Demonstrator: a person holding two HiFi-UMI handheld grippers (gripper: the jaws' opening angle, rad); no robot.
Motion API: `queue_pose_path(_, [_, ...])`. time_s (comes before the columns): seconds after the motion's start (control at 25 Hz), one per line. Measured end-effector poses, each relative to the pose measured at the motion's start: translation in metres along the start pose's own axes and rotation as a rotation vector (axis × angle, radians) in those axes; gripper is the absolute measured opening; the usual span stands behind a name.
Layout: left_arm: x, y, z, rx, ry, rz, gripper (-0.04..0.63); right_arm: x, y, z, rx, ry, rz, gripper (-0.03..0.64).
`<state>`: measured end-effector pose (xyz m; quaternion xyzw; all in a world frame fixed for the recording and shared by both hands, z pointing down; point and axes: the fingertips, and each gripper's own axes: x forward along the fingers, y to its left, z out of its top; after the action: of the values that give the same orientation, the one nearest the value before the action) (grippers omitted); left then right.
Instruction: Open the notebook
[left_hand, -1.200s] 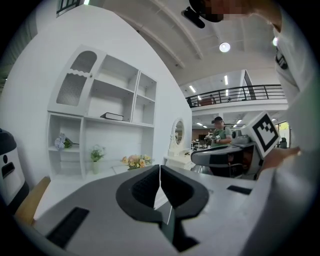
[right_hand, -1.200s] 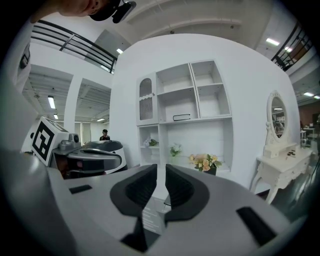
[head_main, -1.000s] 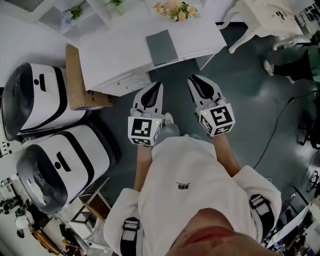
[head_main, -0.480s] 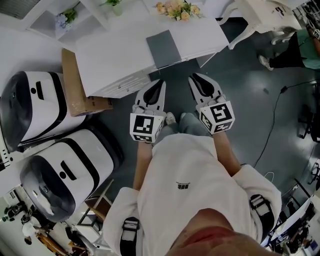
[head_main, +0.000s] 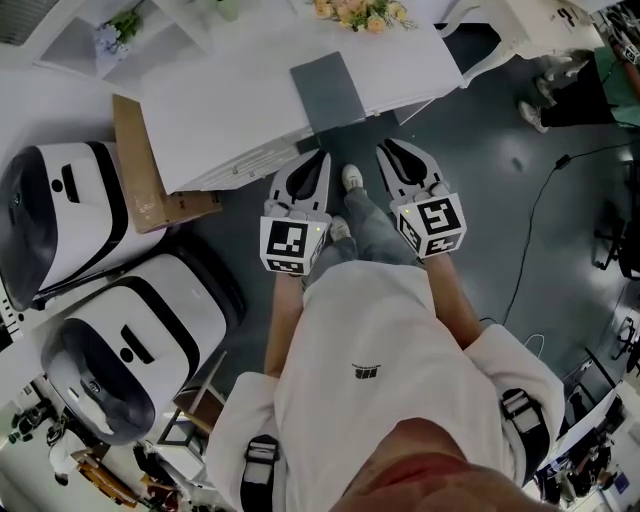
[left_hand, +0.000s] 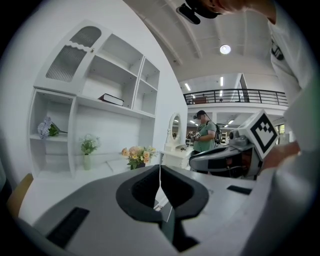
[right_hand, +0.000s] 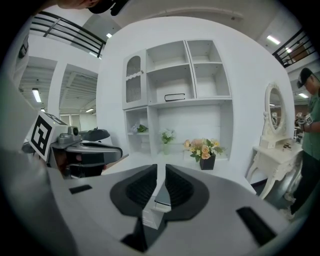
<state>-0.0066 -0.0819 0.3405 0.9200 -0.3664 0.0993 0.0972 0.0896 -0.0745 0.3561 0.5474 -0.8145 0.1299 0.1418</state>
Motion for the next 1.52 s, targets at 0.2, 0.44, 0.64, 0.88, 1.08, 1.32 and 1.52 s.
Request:
queue_pose_path(0.2, [0.016, 0.009, -0.014, -0.013, 0.022, -0.003, 0.0, 0.02, -0.011, -0.015, 0.005, 0.024, 0.004, 0.037])
queue_pose_path(0.44, [0.039, 0.017, -0.031, -0.031, 0.051, -0.008, 0.0, 0.043, -0.024, -0.032, 0.019, 0.054, 0.006, 0.038])
queue_pose_path(0.64, [0.059, 0.025, -0.043, -0.032, 0.077, -0.012, 0.0, 0.064, -0.037, -0.047, 0.037, 0.085, 0.006, 0.041])
queue_pose_path(0.88, [0.082, 0.038, -0.064, -0.056, 0.111, -0.006, 0.0, 0.089, -0.052, -0.065, 0.045, 0.12, 0.005, 0.066])
queue_pose_path(1.08, [0.101, 0.045, -0.08, -0.078, 0.138, 0.004, 0.0, 0.108, -0.066, -0.085, 0.063, 0.157, 0.018, 0.075])
queue_pose_path(1.32, [0.122, 0.053, -0.1, -0.109, 0.157, 0.014, 0.0, 0.132, -0.076, -0.111, 0.084, 0.203, 0.041, 0.083])
queue_pose_path(1.52, [0.135, 0.059, -0.116, -0.118, 0.181, 0.019, 0.0, 0.149, -0.081, -0.128, 0.094, 0.245, 0.058, 0.086])
